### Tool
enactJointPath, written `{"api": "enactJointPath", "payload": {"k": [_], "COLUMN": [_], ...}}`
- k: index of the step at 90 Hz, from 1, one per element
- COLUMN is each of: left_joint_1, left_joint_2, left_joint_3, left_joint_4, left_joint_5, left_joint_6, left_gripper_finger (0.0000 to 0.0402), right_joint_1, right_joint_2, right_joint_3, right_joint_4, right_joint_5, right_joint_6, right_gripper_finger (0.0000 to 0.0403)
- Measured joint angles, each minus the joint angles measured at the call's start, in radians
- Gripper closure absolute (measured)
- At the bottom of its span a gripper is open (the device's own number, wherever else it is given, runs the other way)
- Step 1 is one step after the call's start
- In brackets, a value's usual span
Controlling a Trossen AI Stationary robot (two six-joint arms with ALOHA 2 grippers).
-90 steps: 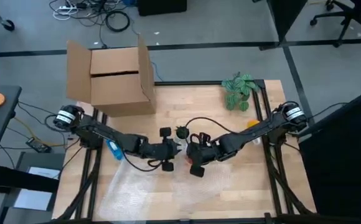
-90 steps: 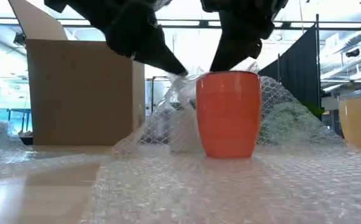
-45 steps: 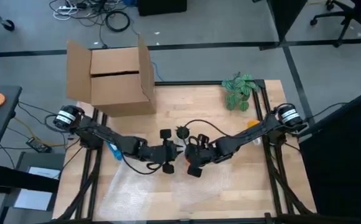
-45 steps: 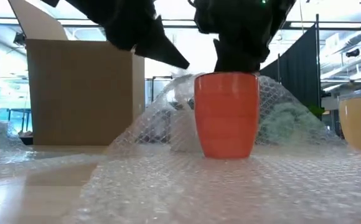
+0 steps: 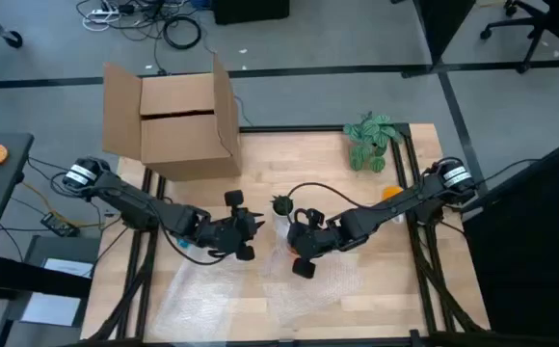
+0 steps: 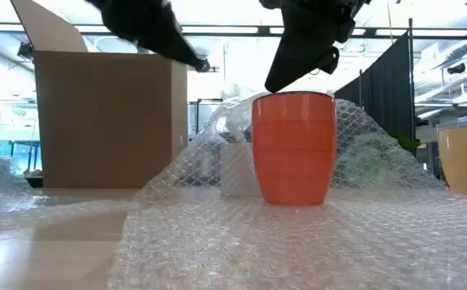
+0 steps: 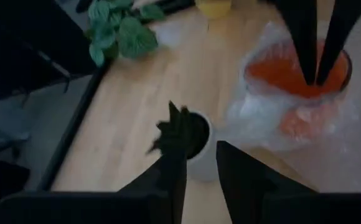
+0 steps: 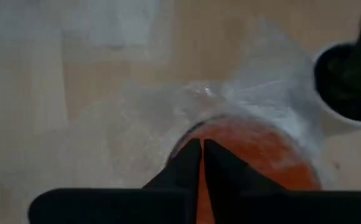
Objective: Wrap mug
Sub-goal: Wrap the orange mug with the transparent bubble wrap
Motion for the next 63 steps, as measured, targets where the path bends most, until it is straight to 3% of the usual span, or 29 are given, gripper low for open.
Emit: {"api": "enactJointPath", "payload": {"k": [16,33,49,63], "left_joint_1": [0.0,-0.011,-0.011,-0.021], "left_joint_2": [0.083,0.255,0.41,0.444], "left_joint_3": [-0.145,-0.206,-0.114,-0.065], "left_joint_4": [0.278,0.675,0.768,0.757], "left_joint_5": [0.016,0.149,0.161,0.183], "left_joint_6": [-0.097,-0.122,-0.088,-0.046], "left_gripper_finger": [0.0328,0.0328,0.0328,0.0328], "right_joint_1": [-0.024,-0.032,-0.032,-0.029], "right_joint_2": [0.029,0.09,0.133,0.115], "right_joint_3": [-0.014,-0.035,-0.033,-0.035], "right_joint_4": [-0.027,0.003,0.055,0.041], "right_joint_5": [0.015,0.057,0.037,-0.008], "right_joint_6": [0.134,0.207,0.214,0.221], "right_gripper_finger": [0.0403,0.0403,0.0403,0.0402]}}
